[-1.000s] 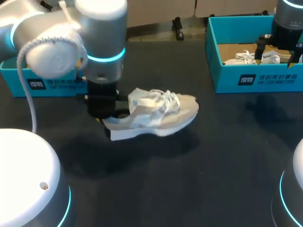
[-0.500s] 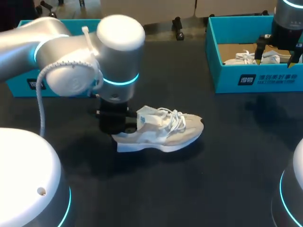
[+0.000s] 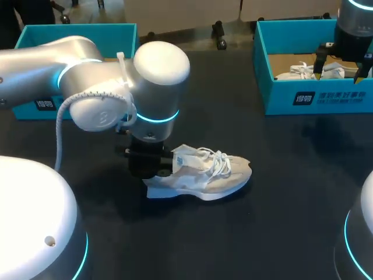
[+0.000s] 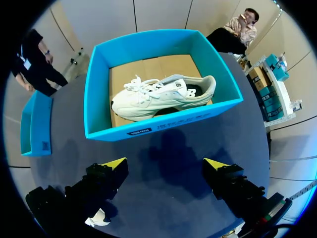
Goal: Take the shoe out of the shoebox, open the shoe tongue, remove and reinsert the insole, then place the shoe into the shoebox
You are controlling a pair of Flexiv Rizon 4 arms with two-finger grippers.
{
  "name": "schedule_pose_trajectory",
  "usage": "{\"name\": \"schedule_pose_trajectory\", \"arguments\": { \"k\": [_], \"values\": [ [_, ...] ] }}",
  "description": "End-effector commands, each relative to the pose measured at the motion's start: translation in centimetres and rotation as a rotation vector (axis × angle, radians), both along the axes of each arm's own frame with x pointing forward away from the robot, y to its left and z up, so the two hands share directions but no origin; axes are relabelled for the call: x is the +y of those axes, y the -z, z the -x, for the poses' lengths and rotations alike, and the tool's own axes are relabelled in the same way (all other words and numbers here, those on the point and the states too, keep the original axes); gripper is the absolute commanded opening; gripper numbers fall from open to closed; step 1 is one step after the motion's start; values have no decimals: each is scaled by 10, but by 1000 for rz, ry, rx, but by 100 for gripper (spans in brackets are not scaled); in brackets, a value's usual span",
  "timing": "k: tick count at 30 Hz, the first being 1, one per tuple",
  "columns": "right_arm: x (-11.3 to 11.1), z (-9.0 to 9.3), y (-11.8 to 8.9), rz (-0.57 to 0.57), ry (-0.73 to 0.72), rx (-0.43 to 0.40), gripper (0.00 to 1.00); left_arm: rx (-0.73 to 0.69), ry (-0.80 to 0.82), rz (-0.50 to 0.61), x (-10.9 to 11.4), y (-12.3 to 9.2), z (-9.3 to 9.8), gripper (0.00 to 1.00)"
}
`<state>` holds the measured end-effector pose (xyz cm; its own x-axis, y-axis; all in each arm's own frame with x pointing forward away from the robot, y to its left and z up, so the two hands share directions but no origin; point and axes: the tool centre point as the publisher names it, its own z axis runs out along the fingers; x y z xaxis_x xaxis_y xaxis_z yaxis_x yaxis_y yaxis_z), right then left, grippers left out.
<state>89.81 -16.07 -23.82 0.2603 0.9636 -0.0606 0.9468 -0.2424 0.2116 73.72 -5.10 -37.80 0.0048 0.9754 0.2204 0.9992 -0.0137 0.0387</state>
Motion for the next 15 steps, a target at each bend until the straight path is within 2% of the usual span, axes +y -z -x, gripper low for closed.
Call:
{"name": "schedule_pose_trajectory", "arguments": {
  "k": [1,2,3,5,9,13,15],
  "values": [
    [0,1,0,-1,1,-3,100,8,-1,-15,-6,3,-3,29],
    [0,1,0,-1,1,-3,100,8,1,-16,-6,4,-2,43],
    [0,1,0,-1,1,-3,100,10,1,-16,-6,4,-2,48],
    [0,1,0,-1,1,-3,100,11,0,-14,-7,3,-1,64],
    [0,1,0,-1,1,-3,100,14,1,1,-5,-4,1,80],
    [0,1,0,-1,1,-3,100,22,-28,49,-3,-18,2,100],
    [0,1,0,-1,1,-3,100,44,-58,82,-3,-27,1,100]
  ]
}}
